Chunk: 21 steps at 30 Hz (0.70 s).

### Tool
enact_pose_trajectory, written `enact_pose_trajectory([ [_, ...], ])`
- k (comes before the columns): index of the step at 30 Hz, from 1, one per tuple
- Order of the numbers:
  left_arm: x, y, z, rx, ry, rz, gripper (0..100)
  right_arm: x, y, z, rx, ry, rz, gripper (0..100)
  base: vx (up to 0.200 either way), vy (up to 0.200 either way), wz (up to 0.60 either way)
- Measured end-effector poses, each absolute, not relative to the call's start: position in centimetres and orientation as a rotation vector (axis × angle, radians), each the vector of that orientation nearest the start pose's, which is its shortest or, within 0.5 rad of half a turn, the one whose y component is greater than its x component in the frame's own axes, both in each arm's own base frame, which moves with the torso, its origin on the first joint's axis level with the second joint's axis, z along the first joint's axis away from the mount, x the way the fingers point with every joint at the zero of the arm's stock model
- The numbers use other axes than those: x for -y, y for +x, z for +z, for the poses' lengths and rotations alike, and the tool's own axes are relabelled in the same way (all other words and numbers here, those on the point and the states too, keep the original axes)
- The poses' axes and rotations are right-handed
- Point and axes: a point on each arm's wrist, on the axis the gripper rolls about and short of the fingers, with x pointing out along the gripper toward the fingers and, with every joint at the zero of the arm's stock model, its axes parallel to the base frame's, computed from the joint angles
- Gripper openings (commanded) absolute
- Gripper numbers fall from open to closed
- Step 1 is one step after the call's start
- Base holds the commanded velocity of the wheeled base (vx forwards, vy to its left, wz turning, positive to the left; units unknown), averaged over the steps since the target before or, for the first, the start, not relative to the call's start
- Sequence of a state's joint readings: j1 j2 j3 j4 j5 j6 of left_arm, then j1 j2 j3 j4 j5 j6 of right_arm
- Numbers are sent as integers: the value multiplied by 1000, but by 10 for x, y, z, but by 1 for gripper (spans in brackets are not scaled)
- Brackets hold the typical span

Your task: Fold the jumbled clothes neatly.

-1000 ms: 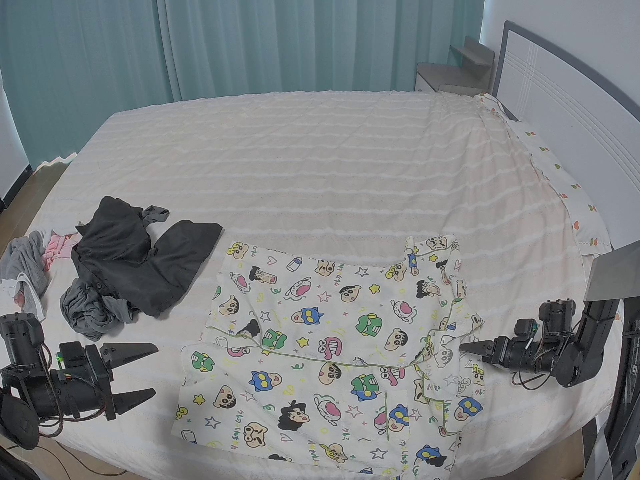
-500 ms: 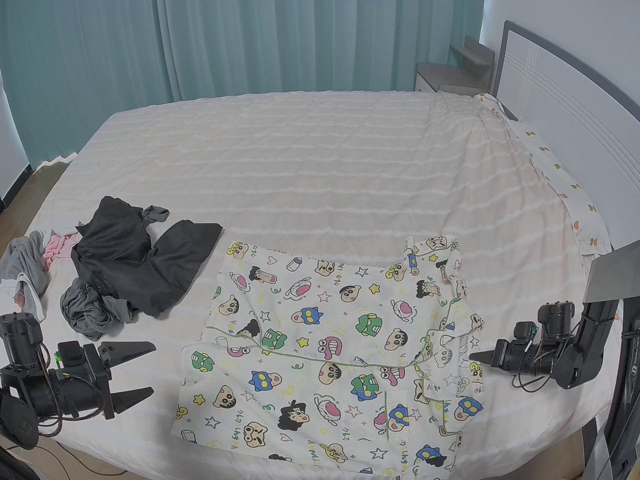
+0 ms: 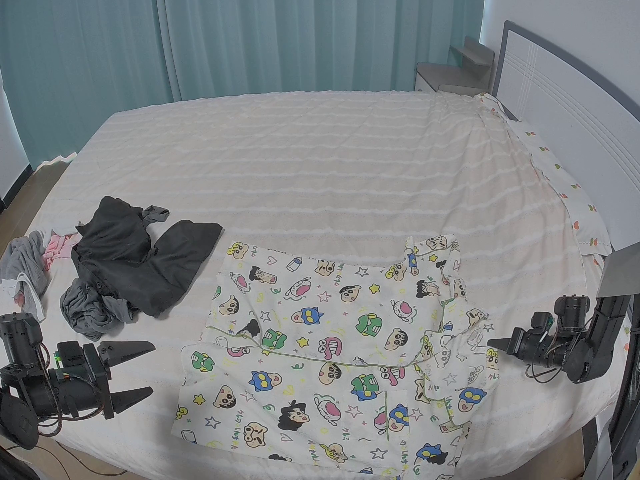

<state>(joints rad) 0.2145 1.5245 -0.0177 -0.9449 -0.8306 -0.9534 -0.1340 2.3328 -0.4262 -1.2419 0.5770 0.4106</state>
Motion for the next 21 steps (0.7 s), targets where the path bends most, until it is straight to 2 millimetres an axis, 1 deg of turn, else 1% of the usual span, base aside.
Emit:
enact_pose_trajectory([
  [5,-16,153,79,-758,-1185,-322,100,47,298,-27,-661,629,243,0,0,0,0],
  [7,-16,153,79,-758,-1184,-322,100,58,301,-24,-628,628,218,0,0,0,0],
  [8,-16,153,79,-759,-1184,-322,100,59,301,-23,-626,628,217,0,0,0,0],
  [13,-17,153,79,-758,-1185,-321,100,75,306,-20,-586,630,177,0,0,0,0],
  [16,-17,153,79,-759,-1185,-321,100,81,308,-21,-573,631,161,0,0,0,0],
  [21,-17,153,79,-759,-1185,-320,100,85,308,-24,-579,636,147,0,0,0,0],
])
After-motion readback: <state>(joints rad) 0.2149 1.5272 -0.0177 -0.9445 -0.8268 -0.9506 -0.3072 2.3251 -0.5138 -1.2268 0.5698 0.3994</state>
